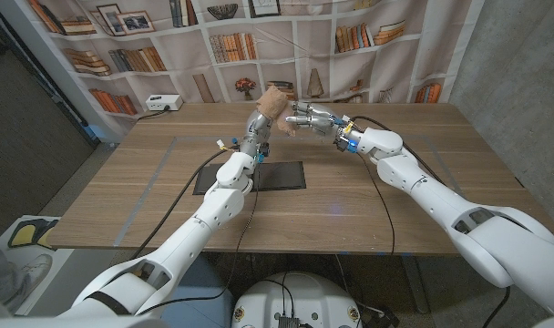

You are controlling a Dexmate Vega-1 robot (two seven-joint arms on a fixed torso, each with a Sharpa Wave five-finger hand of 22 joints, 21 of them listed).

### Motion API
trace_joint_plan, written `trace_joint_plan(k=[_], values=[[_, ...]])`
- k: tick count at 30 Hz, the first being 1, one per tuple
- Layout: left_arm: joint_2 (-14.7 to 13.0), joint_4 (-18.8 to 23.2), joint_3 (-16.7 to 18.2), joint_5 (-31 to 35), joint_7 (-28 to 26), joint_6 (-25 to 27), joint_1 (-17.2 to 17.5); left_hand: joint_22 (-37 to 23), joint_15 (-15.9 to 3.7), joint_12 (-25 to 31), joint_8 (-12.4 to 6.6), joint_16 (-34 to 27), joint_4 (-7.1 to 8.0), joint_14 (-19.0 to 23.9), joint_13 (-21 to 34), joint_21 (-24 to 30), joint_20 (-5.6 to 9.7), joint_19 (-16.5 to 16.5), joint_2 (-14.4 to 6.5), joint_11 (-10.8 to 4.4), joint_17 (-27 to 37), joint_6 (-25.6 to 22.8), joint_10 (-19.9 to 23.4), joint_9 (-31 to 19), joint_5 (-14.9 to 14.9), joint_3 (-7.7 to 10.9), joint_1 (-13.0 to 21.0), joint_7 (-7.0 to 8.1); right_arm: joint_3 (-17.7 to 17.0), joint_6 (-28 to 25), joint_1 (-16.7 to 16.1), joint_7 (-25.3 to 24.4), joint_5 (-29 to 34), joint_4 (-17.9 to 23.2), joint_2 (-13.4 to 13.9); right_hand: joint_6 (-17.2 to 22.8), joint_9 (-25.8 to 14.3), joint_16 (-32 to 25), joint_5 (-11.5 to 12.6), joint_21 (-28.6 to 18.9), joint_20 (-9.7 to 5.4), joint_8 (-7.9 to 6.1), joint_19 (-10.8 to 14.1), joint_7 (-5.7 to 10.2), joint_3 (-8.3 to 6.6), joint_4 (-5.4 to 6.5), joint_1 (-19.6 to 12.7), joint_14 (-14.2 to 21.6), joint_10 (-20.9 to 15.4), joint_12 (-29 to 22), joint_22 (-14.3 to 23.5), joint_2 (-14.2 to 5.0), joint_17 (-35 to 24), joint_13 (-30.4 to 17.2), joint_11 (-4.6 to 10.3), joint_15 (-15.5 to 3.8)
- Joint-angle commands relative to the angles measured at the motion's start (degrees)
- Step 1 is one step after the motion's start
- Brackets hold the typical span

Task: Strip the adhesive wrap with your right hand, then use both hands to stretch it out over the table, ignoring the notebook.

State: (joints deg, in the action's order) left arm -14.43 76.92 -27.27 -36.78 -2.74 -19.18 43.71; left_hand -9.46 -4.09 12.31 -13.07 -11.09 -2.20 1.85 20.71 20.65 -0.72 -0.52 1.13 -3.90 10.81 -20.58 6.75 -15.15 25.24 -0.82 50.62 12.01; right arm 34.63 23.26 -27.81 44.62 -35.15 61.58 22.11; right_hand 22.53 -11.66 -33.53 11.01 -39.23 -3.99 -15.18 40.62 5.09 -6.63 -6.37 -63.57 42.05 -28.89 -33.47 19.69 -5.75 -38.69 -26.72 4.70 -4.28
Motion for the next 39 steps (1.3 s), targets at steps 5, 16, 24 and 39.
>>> trace_joint_plan(k=[5,16,24,39], values=[[0.55,-0.38,0.03,0.45,-0.68,-1.25,0.25,-0.31,0.09,0.29,-0.56,-0.25,0.10,0.27,-0.25,-0.53,-0.21,-0.45,-1.50,-0.02,0.14,-1.30,0.50,-0.13,0.76,-0.37,0.42,0.43,1.57,-1.33,1.04,1.04,1.70,0.40,0.06,-0.14,-0.78,1.44,-0.05,-1.79,-1.23,1.02,-0.46,-1.80,0.41,-0.21,0.80,0.94,-4.25,0.35,-0.51,0.18,-0.39,1.80,0.08,-8.76],[1.57,-1.94,-0.13,0.02,-0.31,-1.40,-0.55,-0.35,-0.18,0.54,-0.74,-0.34,0.92,0.38,-0.59,-1.03,-0.09,-0.75,-3.39,0.03,0.27,-2.33,1.12,-0.04,1.25,-0.26,0.12,0.59,2.16,-2.45,0.49,-2.59,3.43,2.28,0.34,4.99,-1.23,-1.81,0.25,-6.83,-3.77,1.07,0.41,1.19,-1.02,-1.89,-4.17,8.19,-11.41,-5.71,-0.30,-1.36,-6.73,-0.77,3.54,-8.95],[1.73,-2.60,-0.21,-0.31,0.23,-1.10,-0.85,-0.35,-0.24,0.56,-0.58,-0.31,1.13,0.36,-0.74,-1.27,0.06,-0.83,-3.63,-0.06,0.26,-2.20,1.18,0.01,1.37,-0.43,-0.03,0.58,1.33,-2.84,-0.33,-4.02,2.22,2.51,0.12,16.15,-2.40,-2.27,0.92,-12.75,-5.14,-1.46,0.14,2.38,-1.91,3.00,0.66,14.21,-18.95,-11.56,1.66,-5.29,-10.63,-3.85,3.85,-8.68],[1.54,-1.98,0.22,-0.22,-0.45,-1.62,-0.12,-0.34,-0.31,0.57,-0.43,-0.28,1.32,0.48,-1.01,-1.70,0.16,-1.06,-3.59,-0.19,0.19,-2.28,1.25,0.12,1.52,-0.92,-0.16,0.61,1.23,-2.79,0.29,-2.01,1.47,2.05,0.23,19.01,-2.86,-2.85,1.84,-17.39,-5.42,-0.62,-0.15,2.09,-7.67,7.27,1.65,17.35,-22.03,-13.28,2.66,-6.47,-13.94,-4.92,4.12,-8.63]])
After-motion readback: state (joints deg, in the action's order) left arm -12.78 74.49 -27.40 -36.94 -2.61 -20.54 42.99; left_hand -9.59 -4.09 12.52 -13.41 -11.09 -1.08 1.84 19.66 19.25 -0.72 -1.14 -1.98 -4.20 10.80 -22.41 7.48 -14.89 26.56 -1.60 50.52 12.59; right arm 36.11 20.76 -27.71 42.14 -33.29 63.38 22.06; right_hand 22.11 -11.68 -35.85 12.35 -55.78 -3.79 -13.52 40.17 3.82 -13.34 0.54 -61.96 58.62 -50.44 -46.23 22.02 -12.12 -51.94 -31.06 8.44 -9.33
